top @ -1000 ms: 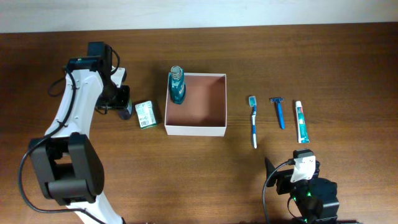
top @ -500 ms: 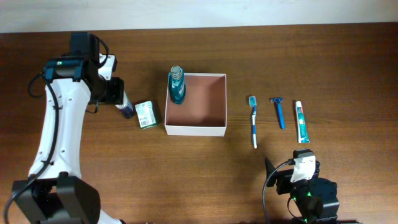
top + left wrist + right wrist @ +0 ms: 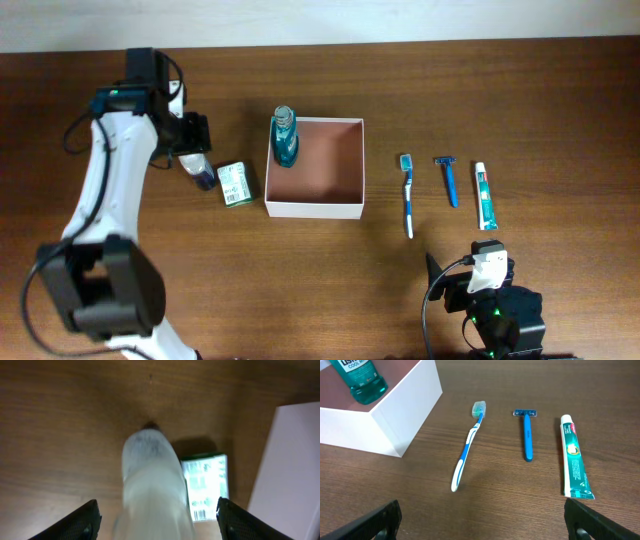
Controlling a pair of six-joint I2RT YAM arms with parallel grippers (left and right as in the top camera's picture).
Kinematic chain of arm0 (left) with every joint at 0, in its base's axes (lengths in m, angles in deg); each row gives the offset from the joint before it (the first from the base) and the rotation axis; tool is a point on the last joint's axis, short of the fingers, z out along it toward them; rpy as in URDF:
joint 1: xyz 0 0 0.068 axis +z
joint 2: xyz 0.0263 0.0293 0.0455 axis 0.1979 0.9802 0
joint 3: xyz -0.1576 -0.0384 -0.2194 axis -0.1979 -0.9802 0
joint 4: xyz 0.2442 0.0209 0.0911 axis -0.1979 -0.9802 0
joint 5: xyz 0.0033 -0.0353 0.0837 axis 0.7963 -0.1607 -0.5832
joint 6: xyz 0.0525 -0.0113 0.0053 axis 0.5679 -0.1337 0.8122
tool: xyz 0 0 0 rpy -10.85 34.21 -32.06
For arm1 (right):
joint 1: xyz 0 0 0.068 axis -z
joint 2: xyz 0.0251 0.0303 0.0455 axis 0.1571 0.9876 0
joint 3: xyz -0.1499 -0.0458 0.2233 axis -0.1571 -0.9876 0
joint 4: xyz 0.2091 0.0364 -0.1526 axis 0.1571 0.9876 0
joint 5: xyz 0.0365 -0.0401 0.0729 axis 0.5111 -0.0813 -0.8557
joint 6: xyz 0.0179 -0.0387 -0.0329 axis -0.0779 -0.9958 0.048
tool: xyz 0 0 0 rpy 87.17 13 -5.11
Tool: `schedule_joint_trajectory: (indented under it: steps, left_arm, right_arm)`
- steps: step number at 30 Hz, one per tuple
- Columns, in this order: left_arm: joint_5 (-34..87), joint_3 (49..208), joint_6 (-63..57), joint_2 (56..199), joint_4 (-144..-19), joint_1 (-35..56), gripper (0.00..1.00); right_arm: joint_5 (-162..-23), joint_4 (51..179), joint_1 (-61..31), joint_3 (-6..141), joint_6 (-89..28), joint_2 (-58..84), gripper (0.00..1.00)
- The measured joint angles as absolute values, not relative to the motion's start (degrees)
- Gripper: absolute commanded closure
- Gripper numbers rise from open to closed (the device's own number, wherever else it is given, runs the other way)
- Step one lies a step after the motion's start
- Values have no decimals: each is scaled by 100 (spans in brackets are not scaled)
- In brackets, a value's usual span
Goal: Pack container
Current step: 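Move the left gripper back and grasp the blue-and-white bottle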
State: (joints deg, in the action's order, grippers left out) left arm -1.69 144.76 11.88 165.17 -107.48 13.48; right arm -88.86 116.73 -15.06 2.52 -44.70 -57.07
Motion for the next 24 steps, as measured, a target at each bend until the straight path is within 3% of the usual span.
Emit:
schedule_joint_trajectory:
  steps: [13,19,24]
  left_arm:
    - [-187,14502,1019,17002,-10499,1348,48]
    - [-195,14513,1000,17002,-10538,1348,75]
    - [-193,14535,1048,17002,-10649,1348,84]
  right_arm:
    - [-8886,11673,-1506,252,-4466,-5707,1]
    - [-8886,11673,-1506,252,-4470,-5707,1]
    - [-8886,11675,-1506,252,-4470,-5707,1]
